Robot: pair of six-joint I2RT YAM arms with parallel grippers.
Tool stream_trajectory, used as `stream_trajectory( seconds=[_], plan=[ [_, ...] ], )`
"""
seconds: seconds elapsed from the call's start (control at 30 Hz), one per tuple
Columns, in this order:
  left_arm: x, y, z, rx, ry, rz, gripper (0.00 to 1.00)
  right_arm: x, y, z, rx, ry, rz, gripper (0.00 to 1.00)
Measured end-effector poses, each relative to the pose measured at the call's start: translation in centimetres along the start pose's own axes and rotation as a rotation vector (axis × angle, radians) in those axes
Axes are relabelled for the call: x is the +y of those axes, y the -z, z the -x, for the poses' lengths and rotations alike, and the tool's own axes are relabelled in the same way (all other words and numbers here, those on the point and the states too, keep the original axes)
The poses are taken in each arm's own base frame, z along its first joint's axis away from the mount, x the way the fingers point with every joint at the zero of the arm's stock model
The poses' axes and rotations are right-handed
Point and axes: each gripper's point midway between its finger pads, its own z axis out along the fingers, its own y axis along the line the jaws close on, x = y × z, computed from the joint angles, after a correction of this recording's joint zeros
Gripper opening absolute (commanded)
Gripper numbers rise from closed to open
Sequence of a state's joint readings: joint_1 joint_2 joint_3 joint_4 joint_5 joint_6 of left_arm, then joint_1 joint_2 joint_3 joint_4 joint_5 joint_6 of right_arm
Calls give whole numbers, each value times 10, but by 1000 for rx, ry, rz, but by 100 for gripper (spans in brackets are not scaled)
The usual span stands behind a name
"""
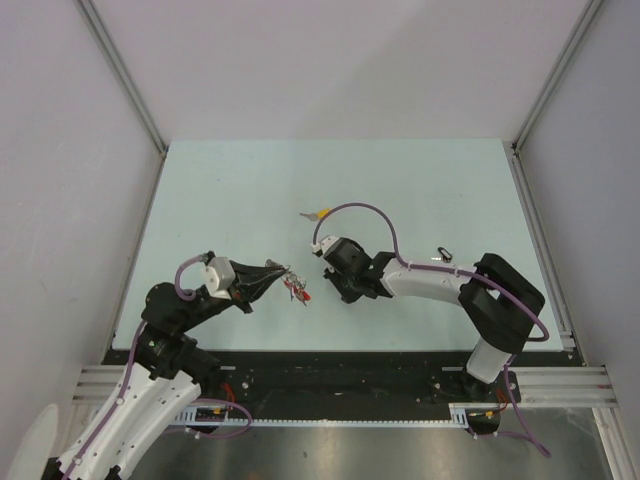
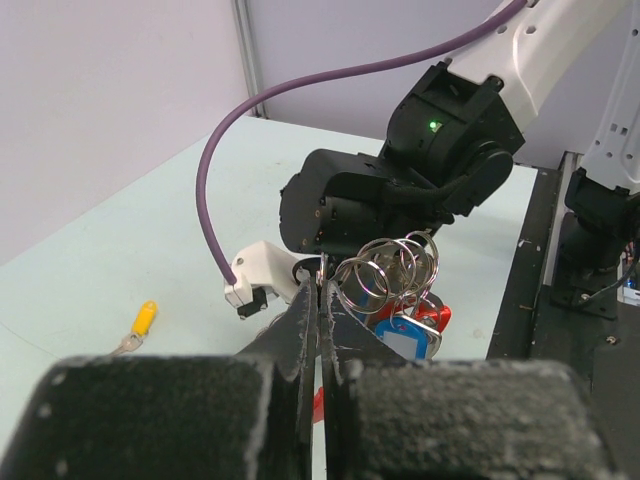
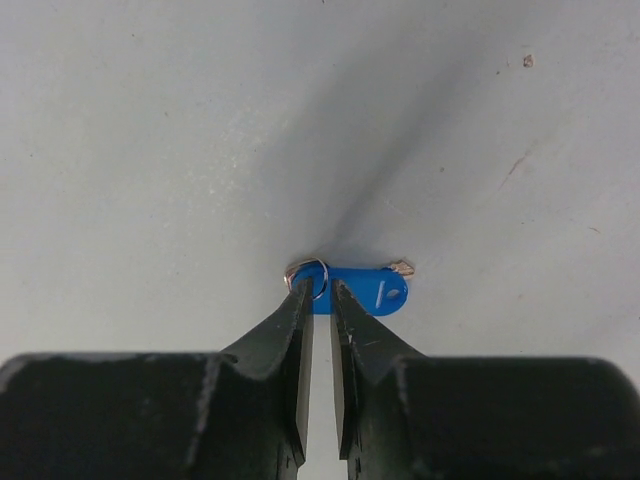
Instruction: Put the keys on the keyring
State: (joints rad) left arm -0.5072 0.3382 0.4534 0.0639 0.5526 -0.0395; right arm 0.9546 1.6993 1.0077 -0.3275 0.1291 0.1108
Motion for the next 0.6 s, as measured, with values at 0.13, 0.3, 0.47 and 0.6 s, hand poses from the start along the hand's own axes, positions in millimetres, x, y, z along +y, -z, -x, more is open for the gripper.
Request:
stream_trajectory(
  seconds=[0.13, 0.3, 0.47, 0.6],
  plan=[
    [0, 0, 0, 0, 6, 0, 0, 0, 0, -3, 15, -19, 24, 17],
    [0, 0, 0, 0, 6, 0, 0, 1, 1, -5, 29, -51, 48, 20],
    [0, 0, 0, 0, 6, 0, 1, 0, 1, -5, 37, -87, 70, 20],
    [0, 0, 0, 0, 7, 0, 0, 2, 1, -6, 44, -101, 89, 20]
  ],
)
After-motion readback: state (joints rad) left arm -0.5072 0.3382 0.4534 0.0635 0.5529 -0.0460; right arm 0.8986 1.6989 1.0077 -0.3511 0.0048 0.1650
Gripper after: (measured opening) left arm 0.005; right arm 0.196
